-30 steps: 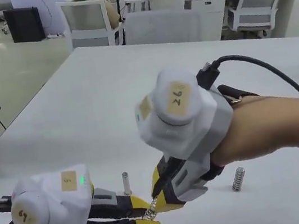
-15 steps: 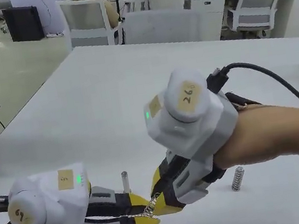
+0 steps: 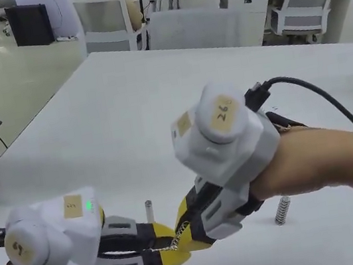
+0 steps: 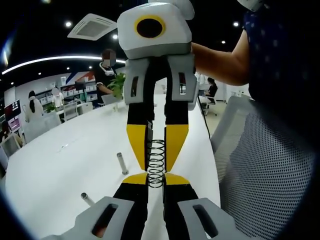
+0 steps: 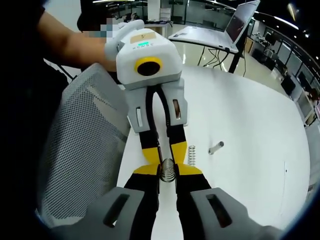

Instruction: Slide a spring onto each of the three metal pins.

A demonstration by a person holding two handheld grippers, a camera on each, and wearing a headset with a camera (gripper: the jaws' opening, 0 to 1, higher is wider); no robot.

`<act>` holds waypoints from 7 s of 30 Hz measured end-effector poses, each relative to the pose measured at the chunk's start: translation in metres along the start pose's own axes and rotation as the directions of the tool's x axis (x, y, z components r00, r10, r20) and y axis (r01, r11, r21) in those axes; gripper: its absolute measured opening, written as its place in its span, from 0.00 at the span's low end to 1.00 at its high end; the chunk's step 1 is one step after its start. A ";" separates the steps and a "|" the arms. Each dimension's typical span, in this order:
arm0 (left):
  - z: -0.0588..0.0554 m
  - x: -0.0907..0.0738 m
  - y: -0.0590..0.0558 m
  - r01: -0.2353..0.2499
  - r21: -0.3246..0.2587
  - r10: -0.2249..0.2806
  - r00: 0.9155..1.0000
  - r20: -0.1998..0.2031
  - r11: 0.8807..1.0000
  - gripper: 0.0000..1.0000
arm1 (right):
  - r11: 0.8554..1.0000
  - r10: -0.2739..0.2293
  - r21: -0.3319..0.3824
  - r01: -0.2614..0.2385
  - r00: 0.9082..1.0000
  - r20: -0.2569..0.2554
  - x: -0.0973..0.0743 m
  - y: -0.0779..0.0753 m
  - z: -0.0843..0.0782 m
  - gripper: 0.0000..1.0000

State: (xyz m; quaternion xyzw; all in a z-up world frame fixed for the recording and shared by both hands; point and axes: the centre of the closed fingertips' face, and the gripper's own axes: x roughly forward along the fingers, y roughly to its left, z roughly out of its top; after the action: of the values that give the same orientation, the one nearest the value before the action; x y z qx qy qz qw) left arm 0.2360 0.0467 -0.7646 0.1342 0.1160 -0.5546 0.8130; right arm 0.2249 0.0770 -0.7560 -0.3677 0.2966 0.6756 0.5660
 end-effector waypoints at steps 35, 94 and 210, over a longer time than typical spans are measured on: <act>-0.007 -0.010 0.011 -0.035 -0.058 0.036 0.999 0.008 0.998 0.14 | 1.000 -0.013 0.006 0.013 0.999 -0.042 -0.006 -0.006 -0.008 0.09; -0.051 -0.053 0.041 -0.252 -0.203 0.250 0.968 -0.034 0.946 0.47 | 0.991 -0.102 0.058 0.117 0.970 -0.221 -0.054 -0.067 -0.071 0.09; -0.053 -0.047 0.041 -0.227 -0.200 0.223 0.974 -0.044 0.953 0.40 | 0.997 -0.038 0.053 0.063 0.924 -0.381 0.029 -0.095 -0.114 0.17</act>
State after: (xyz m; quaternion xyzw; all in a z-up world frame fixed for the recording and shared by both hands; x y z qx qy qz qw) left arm 0.2553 0.1207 -0.7950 0.0683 0.1648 -0.4420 0.8791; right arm 0.3344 0.0176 -0.8419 -0.4805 0.4124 0.5672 0.5266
